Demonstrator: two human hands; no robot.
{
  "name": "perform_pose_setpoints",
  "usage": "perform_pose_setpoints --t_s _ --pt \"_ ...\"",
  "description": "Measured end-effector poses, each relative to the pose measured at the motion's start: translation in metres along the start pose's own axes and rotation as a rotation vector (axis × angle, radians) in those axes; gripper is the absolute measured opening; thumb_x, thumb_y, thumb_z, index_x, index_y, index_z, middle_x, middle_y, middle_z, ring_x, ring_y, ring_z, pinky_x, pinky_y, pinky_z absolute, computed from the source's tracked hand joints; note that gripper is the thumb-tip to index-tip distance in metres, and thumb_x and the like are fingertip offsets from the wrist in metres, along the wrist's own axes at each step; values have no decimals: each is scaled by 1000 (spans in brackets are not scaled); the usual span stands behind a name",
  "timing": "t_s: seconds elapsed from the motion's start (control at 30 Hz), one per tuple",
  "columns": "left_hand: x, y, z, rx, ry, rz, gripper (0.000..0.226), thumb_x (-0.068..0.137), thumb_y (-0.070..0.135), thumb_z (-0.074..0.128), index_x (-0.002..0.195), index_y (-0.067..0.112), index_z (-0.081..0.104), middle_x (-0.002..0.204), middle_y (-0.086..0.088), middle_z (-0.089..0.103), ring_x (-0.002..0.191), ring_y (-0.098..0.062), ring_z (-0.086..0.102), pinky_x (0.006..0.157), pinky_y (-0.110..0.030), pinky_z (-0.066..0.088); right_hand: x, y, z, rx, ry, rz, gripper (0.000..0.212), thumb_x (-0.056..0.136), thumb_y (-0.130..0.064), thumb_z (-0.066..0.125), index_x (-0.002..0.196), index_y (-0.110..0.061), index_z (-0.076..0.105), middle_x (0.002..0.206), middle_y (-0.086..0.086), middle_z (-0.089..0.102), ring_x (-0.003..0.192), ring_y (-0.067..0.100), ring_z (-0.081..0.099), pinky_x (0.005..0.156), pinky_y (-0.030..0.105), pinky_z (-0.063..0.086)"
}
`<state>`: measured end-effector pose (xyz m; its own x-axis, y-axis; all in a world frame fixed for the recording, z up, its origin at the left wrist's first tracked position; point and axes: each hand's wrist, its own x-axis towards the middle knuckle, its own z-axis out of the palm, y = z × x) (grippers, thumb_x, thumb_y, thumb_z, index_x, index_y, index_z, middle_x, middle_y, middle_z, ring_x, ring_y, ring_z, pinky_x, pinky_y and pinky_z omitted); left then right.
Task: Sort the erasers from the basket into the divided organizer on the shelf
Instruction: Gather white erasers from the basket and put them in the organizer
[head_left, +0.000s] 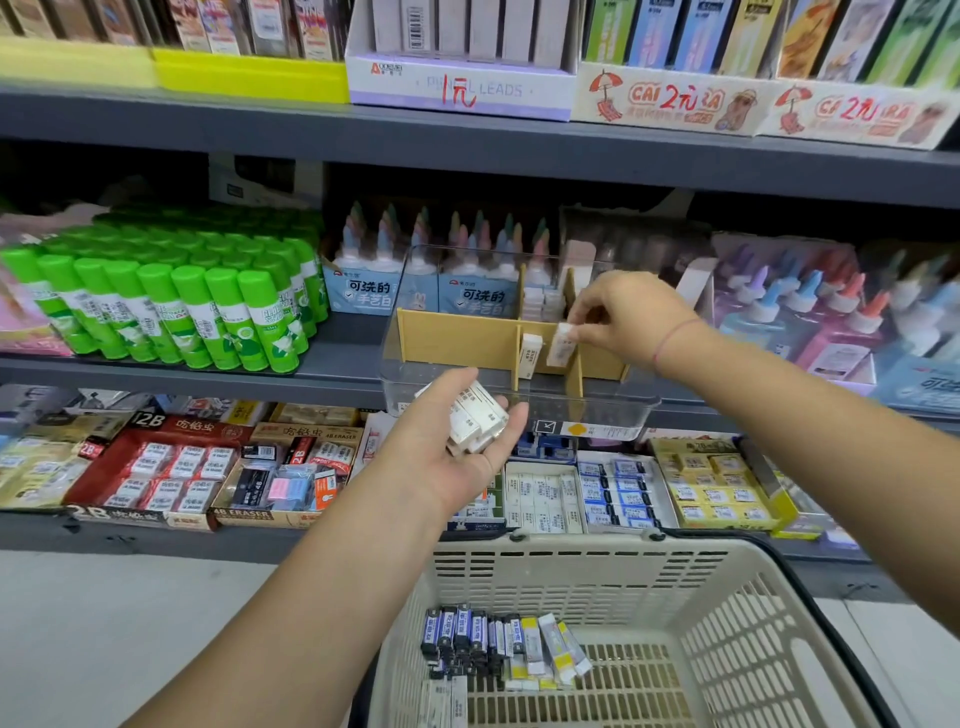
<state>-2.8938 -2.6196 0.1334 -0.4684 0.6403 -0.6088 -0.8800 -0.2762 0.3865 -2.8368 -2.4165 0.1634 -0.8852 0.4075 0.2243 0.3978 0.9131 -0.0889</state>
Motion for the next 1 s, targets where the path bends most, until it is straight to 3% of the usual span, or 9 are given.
perform_pose_setpoints --t_s 0.07,0.2,0.5,0.63,0.73,0.87,0.93,1.0 --pt "0 0 0 2 1 -3 38 82 12 73 116 0 60 106 -23 63 101 -36 63 62 -44 60 5 -3 13 -140 21 -29 20 91 -38 59 103 -24 68 108 -1 60 104 22 57 95 38 38" --pt "2 0 -2 5 5 -4 40 81 12 73 118 1 60 109 -23 63 101 -36 64 57 -41 60 5 -5 37 -177 94 -32 22 92 -39 56 105 -26 68 111 -3 59 107 21 54 95 38 32" --pt "7 -2 -3 22 -14 -24 41 81 12 73 118 -1 59 111 -25 62 102 -38 63 57 -41 60 5 -9 43 -108 178 66 11 88 -36 63 86 -26 67 91 -7 56 94 20 56 90 36 30" --pt "7 -3 -4 50 -52 -42 42 82 14 73 119 -2 60 113 -28 63 99 -38 65 54 -35 58 0 -10 40 -85 188 91 18 88 -40 62 93 -25 69 91 -6 55 96 20 56 91 37 32" --pt "7 -4 -3 91 -93 -31 42 83 17 71 119 -2 60 108 -25 67 93 -38 68 58 -37 60 -17 -22 25 240 232 99 20 88 -39 63 88 -20 68 86 -5 58 85 15 57 84 33 44" --pt "6 -6 -2 163 -153 -21 33 86 26 66 109 3 63 95 -17 70 82 -30 70 70 -38 60 -55 -51 5 833 -66 130 21 84 -34 68 79 -13 68 70 -4 65 64 2 57 65 17 50" --pt "4 -7 0 161 -178 -22 28 87 27 64 103 4 63 97 -18 71 84 -28 70 77 -39 57 -70 -60 6 931 -117 131 18 78 -27 75 80 -11 68 74 0 67 61 -3 55 63 13 49" --pt "2 -9 3 132 -205 -19 28 90 25 61 104 1 61 95 -21 72 82 -29 71 81 -41 55 -77 -64 12 842 -35 135 20 72 -28 80 80 -18 65 79 -5 62 59 -7 49 60 8 41"
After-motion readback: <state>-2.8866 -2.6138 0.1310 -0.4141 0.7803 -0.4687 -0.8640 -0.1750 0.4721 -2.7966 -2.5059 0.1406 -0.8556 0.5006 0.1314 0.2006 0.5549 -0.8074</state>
